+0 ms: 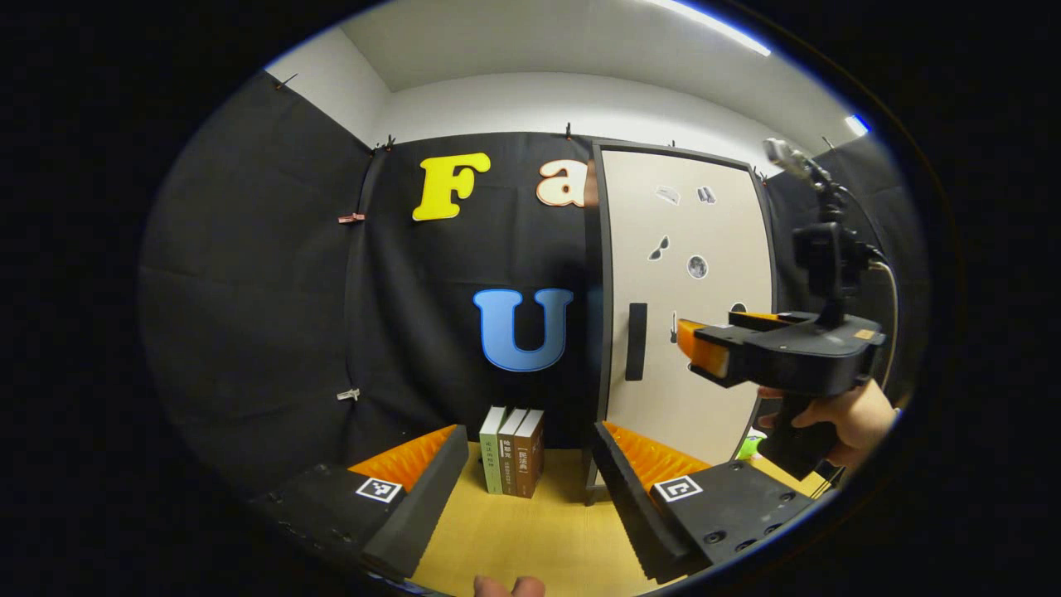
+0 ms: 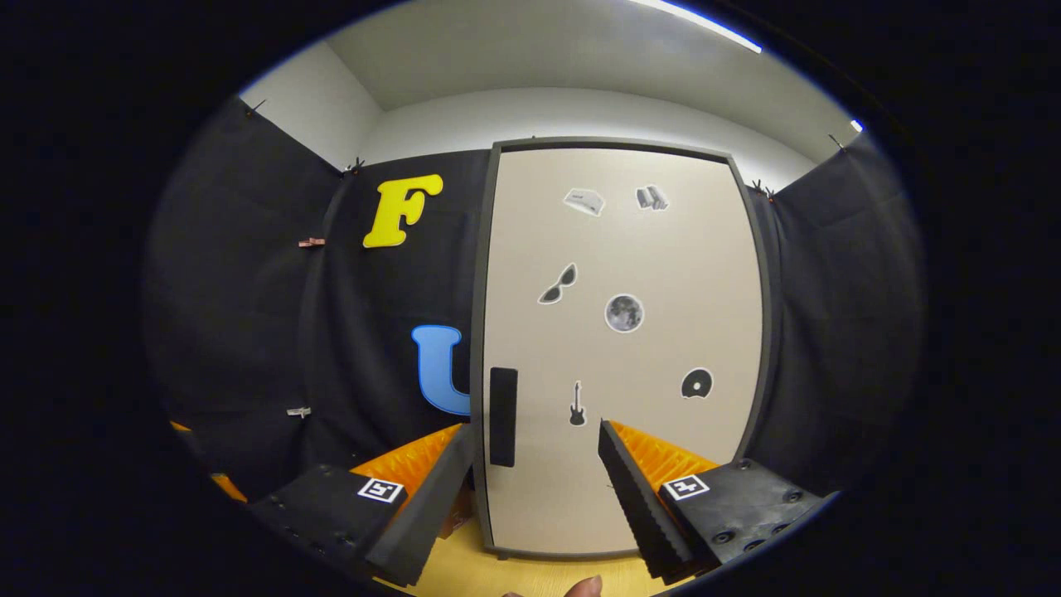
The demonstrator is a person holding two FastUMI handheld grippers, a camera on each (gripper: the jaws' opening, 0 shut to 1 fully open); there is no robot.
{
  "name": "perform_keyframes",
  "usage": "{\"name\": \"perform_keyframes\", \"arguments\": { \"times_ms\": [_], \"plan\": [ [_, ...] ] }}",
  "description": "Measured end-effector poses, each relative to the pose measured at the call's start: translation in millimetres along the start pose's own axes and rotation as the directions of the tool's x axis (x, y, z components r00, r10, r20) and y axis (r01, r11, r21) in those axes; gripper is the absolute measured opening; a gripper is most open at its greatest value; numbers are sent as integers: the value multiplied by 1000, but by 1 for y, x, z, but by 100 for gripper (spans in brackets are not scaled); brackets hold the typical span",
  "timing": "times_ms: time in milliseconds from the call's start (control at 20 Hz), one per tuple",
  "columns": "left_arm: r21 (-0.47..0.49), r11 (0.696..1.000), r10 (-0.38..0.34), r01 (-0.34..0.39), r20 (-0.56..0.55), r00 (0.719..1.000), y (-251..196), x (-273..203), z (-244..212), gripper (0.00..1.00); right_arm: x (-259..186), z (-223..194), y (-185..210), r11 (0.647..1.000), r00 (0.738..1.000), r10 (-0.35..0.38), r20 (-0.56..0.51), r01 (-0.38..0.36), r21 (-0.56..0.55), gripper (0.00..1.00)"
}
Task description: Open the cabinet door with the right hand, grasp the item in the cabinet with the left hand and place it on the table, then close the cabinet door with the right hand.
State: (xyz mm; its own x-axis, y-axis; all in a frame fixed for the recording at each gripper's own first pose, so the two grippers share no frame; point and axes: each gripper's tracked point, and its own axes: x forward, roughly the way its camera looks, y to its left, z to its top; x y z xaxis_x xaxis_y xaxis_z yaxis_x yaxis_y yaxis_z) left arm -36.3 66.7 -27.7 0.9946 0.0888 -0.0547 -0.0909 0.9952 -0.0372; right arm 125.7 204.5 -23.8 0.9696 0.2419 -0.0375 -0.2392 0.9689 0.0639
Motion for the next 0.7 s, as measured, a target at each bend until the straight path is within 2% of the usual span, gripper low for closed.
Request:
{"name": "perform_keyframes", "arguments": {
  "times_ms": [300,700],
  "plan": [
    [-7,999,33,-33,-23,999,10,-4,-9,95,64,-17,6,999,1000,-18,4,18,-40,97],
    [-21,995,99,-100,-57,993,26,-17,-22,95,115,-46,7,995,998,-62,-18,61,-81,95]
  ]
}}
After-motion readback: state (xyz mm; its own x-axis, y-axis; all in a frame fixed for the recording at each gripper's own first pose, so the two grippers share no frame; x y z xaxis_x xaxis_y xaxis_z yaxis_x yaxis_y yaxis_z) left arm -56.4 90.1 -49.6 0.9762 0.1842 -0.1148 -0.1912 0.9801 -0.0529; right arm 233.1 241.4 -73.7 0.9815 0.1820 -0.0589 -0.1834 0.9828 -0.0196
